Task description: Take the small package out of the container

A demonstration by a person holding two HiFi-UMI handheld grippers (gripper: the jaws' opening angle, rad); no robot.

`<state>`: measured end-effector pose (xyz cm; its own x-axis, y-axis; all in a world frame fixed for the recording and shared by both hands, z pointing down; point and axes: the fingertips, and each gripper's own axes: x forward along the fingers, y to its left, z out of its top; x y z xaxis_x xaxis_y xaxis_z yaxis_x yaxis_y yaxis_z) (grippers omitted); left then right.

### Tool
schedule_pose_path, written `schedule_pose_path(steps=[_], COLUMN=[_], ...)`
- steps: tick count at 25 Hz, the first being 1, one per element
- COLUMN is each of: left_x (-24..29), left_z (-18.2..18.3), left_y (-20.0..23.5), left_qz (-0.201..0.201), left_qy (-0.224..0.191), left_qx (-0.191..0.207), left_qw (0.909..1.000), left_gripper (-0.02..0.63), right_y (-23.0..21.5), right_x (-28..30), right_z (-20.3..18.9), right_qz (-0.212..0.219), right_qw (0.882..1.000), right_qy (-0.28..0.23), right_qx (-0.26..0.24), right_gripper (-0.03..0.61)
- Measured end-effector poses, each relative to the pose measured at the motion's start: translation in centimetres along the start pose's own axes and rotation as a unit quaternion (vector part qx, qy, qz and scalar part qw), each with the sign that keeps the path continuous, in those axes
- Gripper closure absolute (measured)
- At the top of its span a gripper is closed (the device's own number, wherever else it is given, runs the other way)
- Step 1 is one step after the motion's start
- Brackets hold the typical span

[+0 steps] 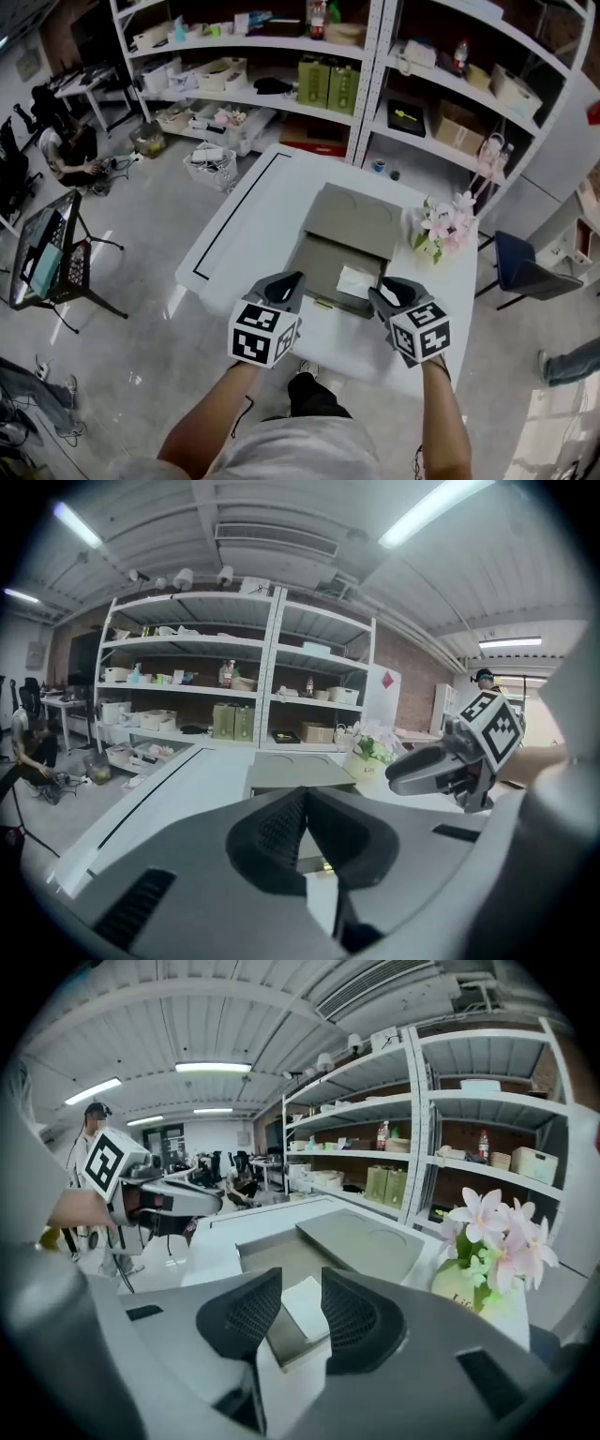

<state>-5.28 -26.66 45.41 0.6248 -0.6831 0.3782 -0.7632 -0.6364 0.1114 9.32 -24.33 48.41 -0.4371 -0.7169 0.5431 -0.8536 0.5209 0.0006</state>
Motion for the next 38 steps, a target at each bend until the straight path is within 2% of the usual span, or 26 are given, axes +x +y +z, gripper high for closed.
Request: schedule_pose_path(steps=[7, 11, 22, 30, 35, 38], left_x=[5.7, 8.5, 12.5, 13.0, 13.2, 13.2], left_z=[0.9, 1.5, 2.2, 2.5, 2.7, 2.6], left_y=[2.5, 3.7, 5.3, 6.1, 6.5, 6.5], left_qz=[-0.017, -0.021, -0.035, -0.066, -0.099, -0.119], left_qy=[0.02, 0.032, 0.053, 0.058, 0.063, 0.065], left_qx=[0.005, 0.007, 0.022, 0.025, 0.029, 0.032], left_qw=[0.9997, 0.9992, 0.9977, 0.9958, 0.9927, 0.9902], left_gripper=[0.612, 0.611, 0.612, 0.611, 0.611, 0.611], right_y=[-2.3, -2.7, -3.8, -3.3, -3.2, -2.8], right_x=[5.0, 6.9, 9.7, 10.0, 10.1, 9.9], right_z=[-2.0, -3.3, -5.6, -6.4, -6.4, -6.2], right_qz=[0.035, 0.067, 0.097, 0.088, 0.058, 0.041], right_qw=[0.995, 0.986, 0.961, 0.953, 0.955, 0.958], right_qy=[0.082, 0.136, 0.222, 0.263, 0.269, 0.268], right_qx=[-0.04, -0.072, -0.132, -0.125, -0.109, -0.096], right_gripper=[0.44, 0.437, 0.445, 0.497, 0.569, 0.571])
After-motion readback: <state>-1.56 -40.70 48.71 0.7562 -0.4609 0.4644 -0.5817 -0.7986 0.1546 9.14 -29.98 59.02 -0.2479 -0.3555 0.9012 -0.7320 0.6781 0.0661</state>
